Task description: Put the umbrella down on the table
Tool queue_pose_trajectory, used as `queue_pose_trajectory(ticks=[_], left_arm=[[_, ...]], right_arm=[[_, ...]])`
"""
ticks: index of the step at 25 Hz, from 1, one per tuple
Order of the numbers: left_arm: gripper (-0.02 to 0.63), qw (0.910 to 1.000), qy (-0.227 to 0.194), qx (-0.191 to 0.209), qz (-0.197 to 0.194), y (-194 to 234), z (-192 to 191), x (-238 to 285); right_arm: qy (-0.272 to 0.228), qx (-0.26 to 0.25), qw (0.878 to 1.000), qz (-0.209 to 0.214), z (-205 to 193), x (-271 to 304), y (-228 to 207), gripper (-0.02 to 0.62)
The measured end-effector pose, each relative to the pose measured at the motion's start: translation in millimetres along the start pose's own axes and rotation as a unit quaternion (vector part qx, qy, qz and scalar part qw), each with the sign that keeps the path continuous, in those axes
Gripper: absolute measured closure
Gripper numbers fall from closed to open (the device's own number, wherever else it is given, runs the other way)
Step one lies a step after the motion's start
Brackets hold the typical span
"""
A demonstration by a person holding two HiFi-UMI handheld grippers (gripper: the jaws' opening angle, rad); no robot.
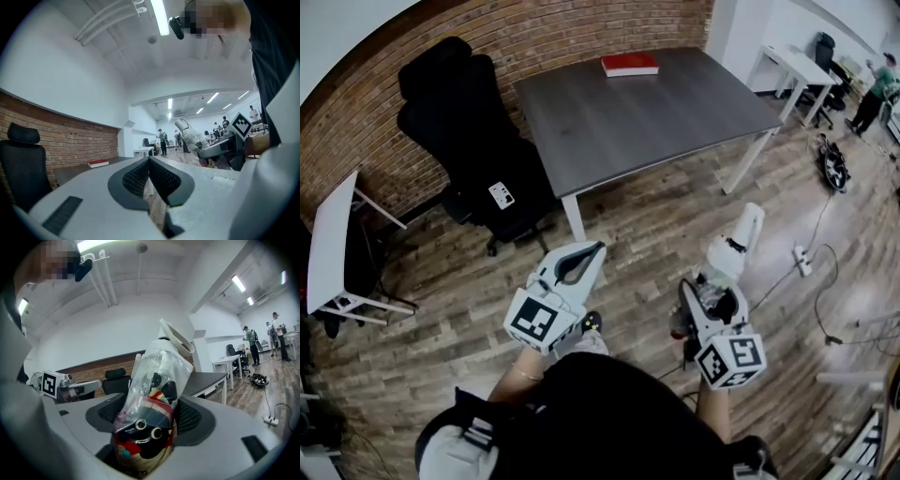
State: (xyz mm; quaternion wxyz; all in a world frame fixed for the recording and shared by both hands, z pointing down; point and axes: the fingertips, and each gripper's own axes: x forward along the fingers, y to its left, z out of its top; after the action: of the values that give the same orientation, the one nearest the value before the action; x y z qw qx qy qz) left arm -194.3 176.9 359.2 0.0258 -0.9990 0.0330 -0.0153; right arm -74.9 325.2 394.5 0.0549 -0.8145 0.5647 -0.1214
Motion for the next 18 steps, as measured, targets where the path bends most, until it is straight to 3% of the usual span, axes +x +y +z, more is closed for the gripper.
queue_pose_trajectory(ticks=[10,18], left_arm=[[0.611,0.9991,-0.009,0.0,-0.042,51.0,-0.5,65.4],[0.611,0.9992,-0.004,0.001,-0.041,103.6,-4.7,83.5]], right_arm=[[0.0,0.001,0.999,-0.044,16.3,54.7,-28.4,0.275],[0.005,0.004,0.998,-0.059,26.1,105.4,-30.8,0.276]])
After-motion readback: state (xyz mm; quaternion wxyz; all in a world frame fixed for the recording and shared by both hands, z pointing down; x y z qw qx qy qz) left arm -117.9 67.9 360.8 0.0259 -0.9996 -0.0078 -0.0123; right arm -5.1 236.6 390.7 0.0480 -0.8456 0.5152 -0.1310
